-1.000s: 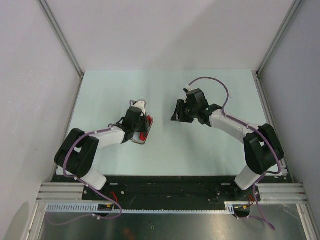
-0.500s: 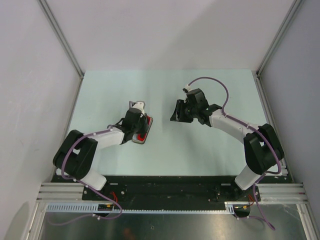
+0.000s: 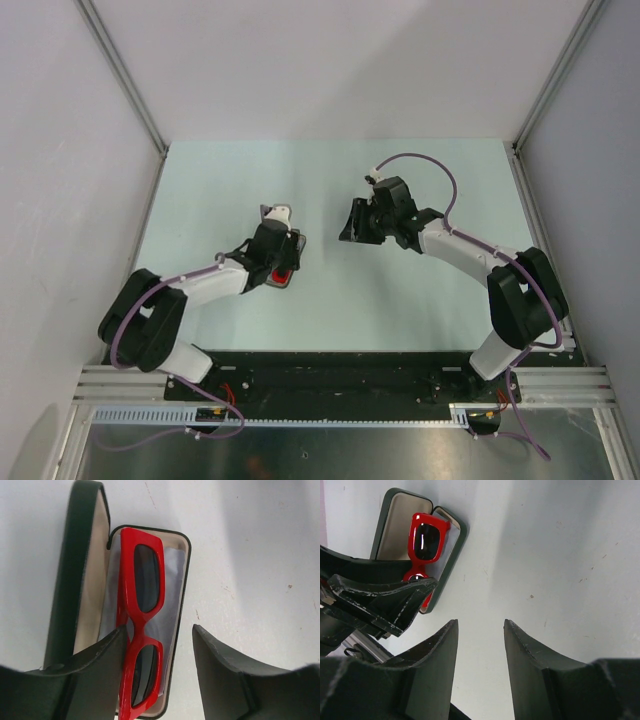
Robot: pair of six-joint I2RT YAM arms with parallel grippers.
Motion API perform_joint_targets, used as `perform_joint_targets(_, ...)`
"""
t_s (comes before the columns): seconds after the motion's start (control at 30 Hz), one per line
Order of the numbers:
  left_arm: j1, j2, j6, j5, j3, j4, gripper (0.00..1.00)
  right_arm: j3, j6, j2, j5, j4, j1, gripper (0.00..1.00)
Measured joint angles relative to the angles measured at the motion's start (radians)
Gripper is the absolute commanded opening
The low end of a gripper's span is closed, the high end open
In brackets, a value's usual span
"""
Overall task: Organize the sunglasses
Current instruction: Place the sunglasses in the sunglasses case, then adjust the sunglasses in the sunglasses case.
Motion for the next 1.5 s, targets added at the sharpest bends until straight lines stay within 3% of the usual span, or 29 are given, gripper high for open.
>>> perform_joint_targets(0.57, -0.025, -0.074, -0.085, -0.064, 0.023, -0.138, 0.71, 0.000, 0.008, 0.000, -0.011, 0.006, 0.020, 0.47)
perform_joint_targets(1.0, -0.029, -0.298, -0.143, -0.028, 0.030, -0.225, 0.83, 0.000, 0.017, 0.002, -0.014, 0.013, 0.050, 0.48)
perform_joint_targets(1.17, -0.003, -0.326, -0.143, -0.036, 0.096, -0.254, 0.82, 0.000, 0.069, 0.041, -0.068, 0.103, 0.087, 0.48)
perform_joint_targets(1.5, 0.154, -0.293, -0.152, 0.026, 0.134, -0.280, 0.77, 0.000, 0.310, 0.245, -0.160, 0.409, 0.167, 0.48)
